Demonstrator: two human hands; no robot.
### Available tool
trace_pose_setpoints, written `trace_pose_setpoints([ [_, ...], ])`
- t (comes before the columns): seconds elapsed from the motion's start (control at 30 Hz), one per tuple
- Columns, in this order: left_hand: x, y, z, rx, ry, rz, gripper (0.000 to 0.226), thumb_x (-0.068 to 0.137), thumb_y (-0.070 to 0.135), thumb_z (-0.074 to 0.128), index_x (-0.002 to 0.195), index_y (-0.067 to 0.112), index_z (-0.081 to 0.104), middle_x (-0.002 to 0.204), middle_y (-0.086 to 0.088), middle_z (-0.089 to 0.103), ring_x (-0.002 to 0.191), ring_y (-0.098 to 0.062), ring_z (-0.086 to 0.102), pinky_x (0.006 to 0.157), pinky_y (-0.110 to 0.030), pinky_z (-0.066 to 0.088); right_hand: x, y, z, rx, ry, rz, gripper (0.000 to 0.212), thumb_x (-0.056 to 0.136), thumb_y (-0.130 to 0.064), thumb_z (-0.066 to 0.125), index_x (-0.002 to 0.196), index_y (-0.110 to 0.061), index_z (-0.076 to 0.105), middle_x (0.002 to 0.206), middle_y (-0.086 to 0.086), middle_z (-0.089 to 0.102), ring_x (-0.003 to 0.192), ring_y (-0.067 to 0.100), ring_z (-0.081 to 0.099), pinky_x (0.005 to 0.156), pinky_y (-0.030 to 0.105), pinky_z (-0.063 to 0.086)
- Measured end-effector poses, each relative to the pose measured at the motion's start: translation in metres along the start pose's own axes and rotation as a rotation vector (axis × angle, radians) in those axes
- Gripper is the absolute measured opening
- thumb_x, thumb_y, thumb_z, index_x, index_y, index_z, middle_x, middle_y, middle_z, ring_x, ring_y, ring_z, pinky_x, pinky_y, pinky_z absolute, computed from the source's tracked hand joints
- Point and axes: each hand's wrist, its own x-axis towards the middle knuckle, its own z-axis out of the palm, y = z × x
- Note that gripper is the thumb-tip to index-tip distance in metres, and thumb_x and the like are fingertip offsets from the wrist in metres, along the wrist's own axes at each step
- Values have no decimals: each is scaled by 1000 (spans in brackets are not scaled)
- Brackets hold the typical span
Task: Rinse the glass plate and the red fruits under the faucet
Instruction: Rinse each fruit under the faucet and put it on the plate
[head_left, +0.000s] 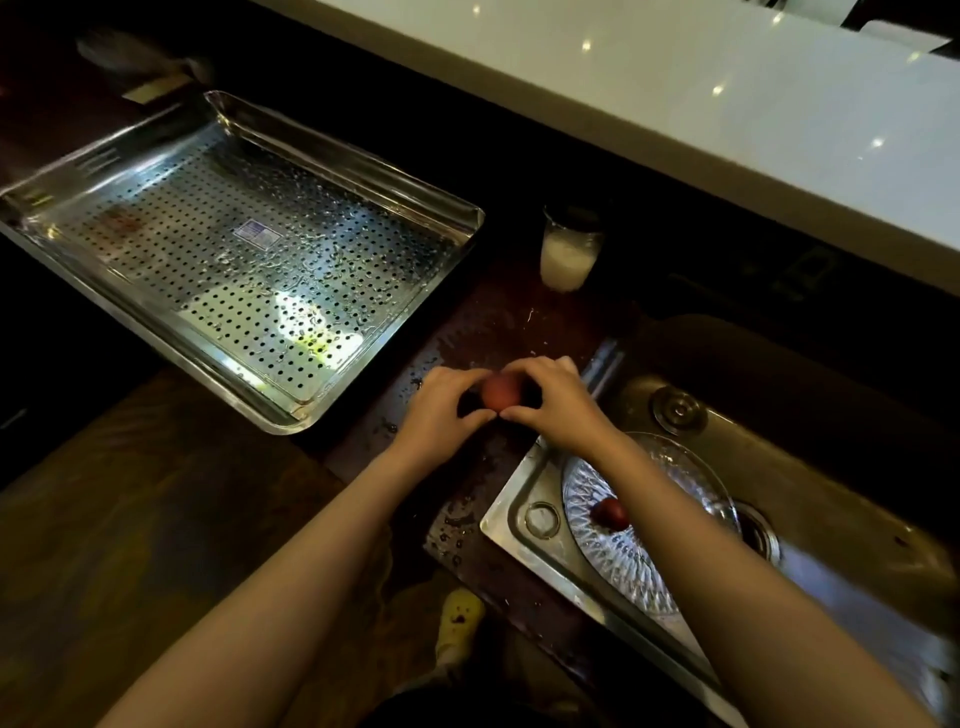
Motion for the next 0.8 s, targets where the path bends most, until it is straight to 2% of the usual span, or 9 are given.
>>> trace_pose_setpoints([
  [0.07,-1,6,-2,-25,6,29,49,77,20,72,124,13,58,115,-8,64,111,-24,50,90,-18,29,-8,0,-3,55,20,0,50,77,-26,73,123,-18,55,124,3,55,114,22,39,90,23,29],
  [0.17,-4,28,-6,-95,15,101,48,77,19,72,122,12,59,115,-7,65,109,-22,51,85,-11,27,-31,1,-21,206,105,9,48,75,-19,76,120,-14,58,118,5,56,111,19,48,92,20,35],
  [0.3,-6,79,-2,-174,-42,242,47,77,21,72,122,15,59,114,-1,64,107,-17,51,89,-16,35,-84,6,-61,387,226,57,44,77,-10,74,118,-14,58,111,2,51,101,11,54,86,11,43],
  [0.4,-11,124,14,-274,-89,321,45,78,21,71,121,19,59,106,14,58,104,-10,51,91,-18,40,-128,17,-90,466,306,108,43,79,-9,72,118,-16,56,111,-4,48,100,-8,54,86,8,46],
  [0.47,-14,157,29,-349,-143,370,45,78,20,72,121,20,60,107,18,55,104,-3,52,91,-10,40,-160,29,-106,513,382,151,43,80,-10,71,117,-21,55,112,-11,46,99,-19,51,84,2,43],
  [0.53,-16,190,48,-412,-216,421,44,77,17,72,119,17,61,109,12,58,103,0,54,90,-4,39,-194,43,-118,580,484,209,42,80,-10,71,114,-28,55,115,-11,47,100,-17,53,84,3,43],
  [0.67,-22,256,98,-467,-414,477,44,76,13,73,118,12,61,112,-2,62,99,-8,60,89,-9,44,-262,80,-130,753,703,323,43,81,-7,68,111,-35,58,117,-12,59,106,-3,60,84,12,49],
  [0.73,-29,286,128,-467,-507,505,44,76,11,73,118,11,61,113,-7,62,96,-9,59,84,-3,42,-293,99,-131,808,800,383,43,82,-4,66,114,-33,57,111,-16,63,103,-5,61,79,10,50],
  [0.8,-37,314,158,-455,-584,523,44,75,11,73,118,11,61,113,-9,62,94,-9,58,79,1,41,-322,119,-131,832,894,447,44,84,-4,64,116,-33,56,113,-14,63,103,-6,61,79,10,50],
])
